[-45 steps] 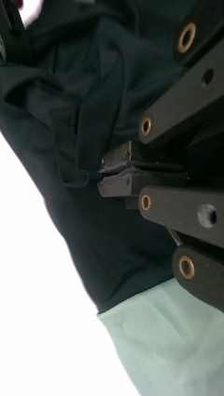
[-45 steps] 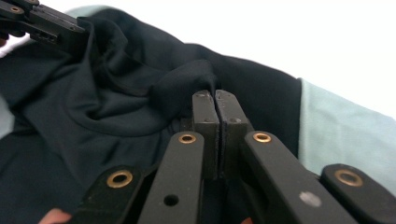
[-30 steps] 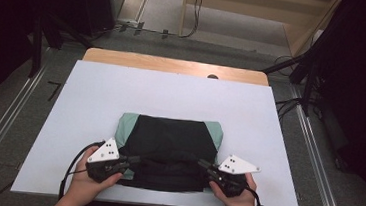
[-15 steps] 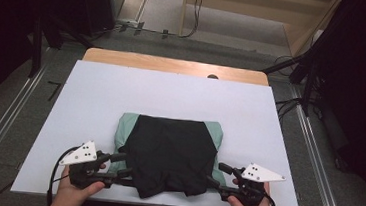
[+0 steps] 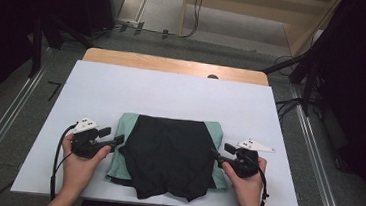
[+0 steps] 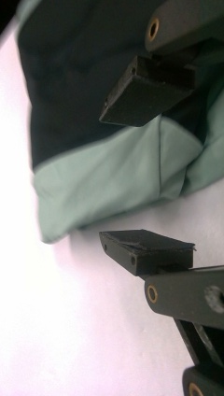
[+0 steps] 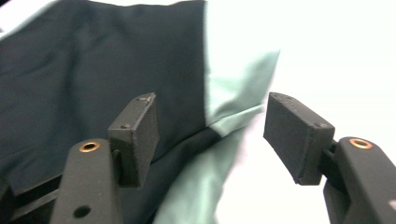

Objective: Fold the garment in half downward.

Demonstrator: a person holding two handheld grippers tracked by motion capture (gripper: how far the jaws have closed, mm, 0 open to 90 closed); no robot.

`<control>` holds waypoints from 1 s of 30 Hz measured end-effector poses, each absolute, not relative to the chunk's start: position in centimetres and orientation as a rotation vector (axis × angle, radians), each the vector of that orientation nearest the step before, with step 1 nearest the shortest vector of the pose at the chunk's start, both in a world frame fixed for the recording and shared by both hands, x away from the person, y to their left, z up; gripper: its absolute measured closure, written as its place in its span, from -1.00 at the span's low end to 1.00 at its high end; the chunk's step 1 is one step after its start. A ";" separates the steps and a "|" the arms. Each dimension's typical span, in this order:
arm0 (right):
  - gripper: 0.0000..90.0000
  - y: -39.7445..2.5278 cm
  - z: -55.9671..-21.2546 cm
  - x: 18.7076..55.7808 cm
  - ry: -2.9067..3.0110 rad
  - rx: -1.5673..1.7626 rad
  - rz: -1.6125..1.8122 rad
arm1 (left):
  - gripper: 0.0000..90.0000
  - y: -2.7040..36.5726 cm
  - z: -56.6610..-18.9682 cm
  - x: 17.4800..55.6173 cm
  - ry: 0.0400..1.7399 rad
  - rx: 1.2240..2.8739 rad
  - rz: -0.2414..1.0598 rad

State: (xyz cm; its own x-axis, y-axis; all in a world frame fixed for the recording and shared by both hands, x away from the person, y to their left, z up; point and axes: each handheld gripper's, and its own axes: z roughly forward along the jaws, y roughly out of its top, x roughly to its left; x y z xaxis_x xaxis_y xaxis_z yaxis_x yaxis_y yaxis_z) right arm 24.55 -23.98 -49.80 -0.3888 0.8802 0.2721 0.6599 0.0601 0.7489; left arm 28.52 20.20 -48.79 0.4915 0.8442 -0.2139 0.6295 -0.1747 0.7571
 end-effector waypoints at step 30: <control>0.05 -24.5 -50.3 26.2 2.007 1.535 1.315 | 0.23 21.0 -48.9 29.8 1.164 1.794 0.240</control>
